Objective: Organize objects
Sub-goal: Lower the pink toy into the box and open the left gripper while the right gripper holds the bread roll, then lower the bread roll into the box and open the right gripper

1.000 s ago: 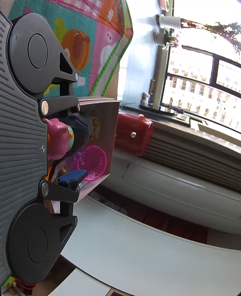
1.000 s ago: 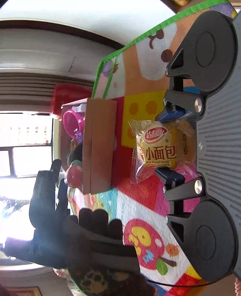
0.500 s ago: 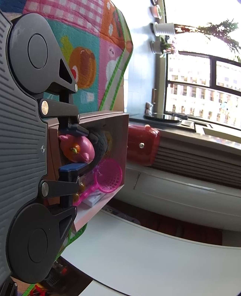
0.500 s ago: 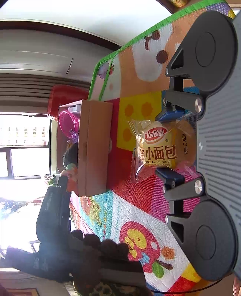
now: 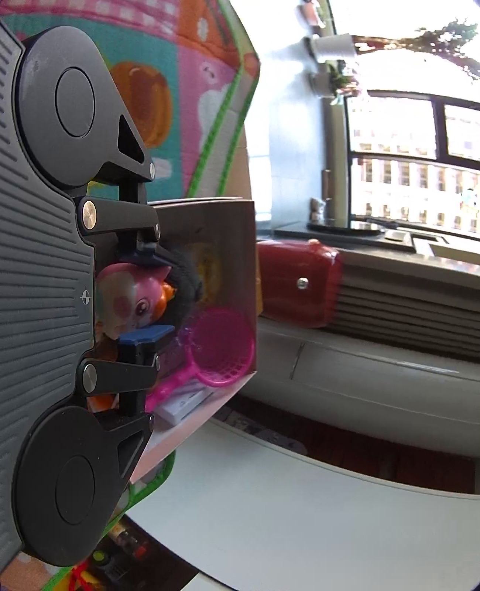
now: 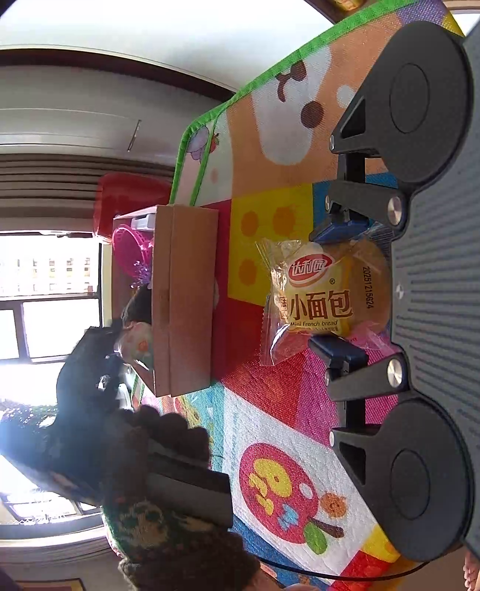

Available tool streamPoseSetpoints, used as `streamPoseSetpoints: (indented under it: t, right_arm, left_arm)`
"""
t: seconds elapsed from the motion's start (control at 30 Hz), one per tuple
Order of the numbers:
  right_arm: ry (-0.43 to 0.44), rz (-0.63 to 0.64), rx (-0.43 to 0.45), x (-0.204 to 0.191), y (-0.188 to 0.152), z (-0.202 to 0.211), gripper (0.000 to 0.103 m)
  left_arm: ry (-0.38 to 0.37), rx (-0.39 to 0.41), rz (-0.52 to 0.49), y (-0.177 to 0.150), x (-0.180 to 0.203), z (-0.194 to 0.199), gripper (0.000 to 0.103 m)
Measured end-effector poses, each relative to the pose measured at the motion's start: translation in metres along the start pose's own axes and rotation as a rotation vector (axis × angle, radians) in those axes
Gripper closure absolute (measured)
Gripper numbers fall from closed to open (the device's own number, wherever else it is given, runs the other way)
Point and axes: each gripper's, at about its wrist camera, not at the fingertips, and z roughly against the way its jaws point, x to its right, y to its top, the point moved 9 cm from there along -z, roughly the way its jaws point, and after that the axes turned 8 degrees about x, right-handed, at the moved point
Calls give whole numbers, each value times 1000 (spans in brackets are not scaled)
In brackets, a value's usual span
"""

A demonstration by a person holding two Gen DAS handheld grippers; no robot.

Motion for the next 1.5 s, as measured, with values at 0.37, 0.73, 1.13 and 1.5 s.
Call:
streamPoseSetpoints:
  t: [0.37,0.73,1.13,1.5]
  right_arm:
    - [12,-21,-4,-1,-1,-5,49]
    - [7,-2,6,-3,2,-1,49]
    - [-32,75,49,17,57,-9,49]
    - [-50,19,162,24,210,-108,30]
  left_arm:
    - [-153,50,108,15,3,45,64]
    - [-42,-78,-9,-15,-2,14,78]
    - [-92,77,40,-28,-19,99,76]
    - [-50,-22,105,-60,-49,90,76]
